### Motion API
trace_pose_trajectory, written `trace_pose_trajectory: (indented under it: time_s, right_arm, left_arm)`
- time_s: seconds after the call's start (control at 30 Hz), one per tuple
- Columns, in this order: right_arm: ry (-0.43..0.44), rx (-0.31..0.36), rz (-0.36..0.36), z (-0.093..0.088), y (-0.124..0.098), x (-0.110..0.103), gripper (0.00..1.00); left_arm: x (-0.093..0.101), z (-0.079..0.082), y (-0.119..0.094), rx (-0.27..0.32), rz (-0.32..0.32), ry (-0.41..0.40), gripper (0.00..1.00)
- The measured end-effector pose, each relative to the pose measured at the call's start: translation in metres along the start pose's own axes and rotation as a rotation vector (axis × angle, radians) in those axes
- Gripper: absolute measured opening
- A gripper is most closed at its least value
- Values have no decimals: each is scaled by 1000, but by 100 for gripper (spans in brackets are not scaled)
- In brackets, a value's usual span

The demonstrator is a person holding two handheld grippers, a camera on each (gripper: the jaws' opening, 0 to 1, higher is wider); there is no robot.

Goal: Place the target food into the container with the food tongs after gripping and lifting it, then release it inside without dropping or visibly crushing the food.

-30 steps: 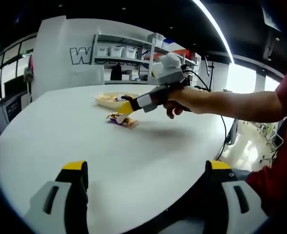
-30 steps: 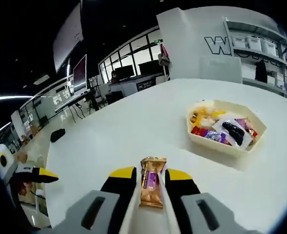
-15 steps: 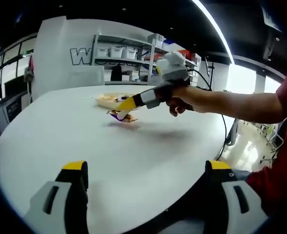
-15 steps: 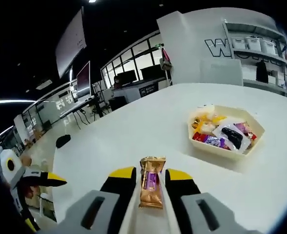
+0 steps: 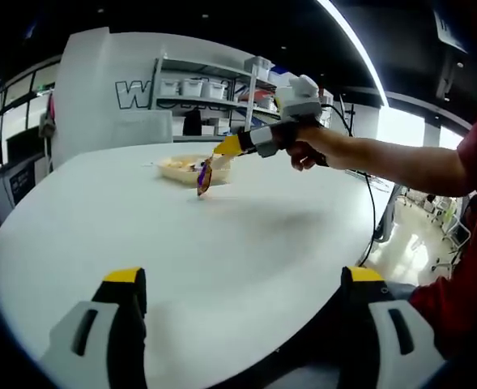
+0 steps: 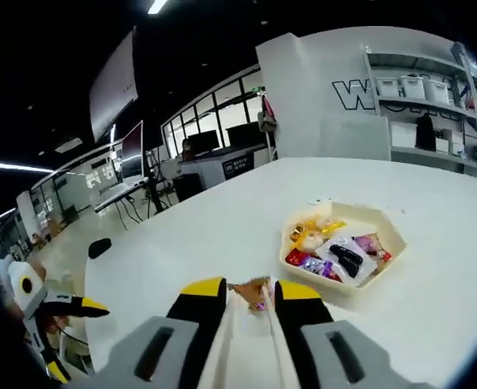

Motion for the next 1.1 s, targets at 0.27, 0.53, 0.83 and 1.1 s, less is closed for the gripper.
trace_pose_trajectory:
  time_s: [0.27, 0.53, 0.83, 1.1]
  right_arm:
    - [-7, -22, -9, -6, 4, 4, 18]
    - [-8, -19, -24, -6, 10, 14, 19]
    - [29, -35, -67, -14, 14, 40, 19]
    - [1, -36, -73, -15, 21, 47, 20]
  left_arm:
    - [2, 0, 2, 1, -4, 2, 98]
    - [-2, -1, -2, -1, 9, -2, 98]
    - [-5, 1, -3, 2, 19, -5, 98]
    - [-3, 0, 0, -5, 11, -4, 99]
Point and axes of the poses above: the point that each gripper's makers call its tool centre point, and the gripper's own axes: y roughly forward along the fingers, x roughly to its right, z roughly out of its top, the point moved 10 cm from there along -y, roughly backward along the fingers, and after that the axes turned 7 degrees about z, right-handed, at the moved point
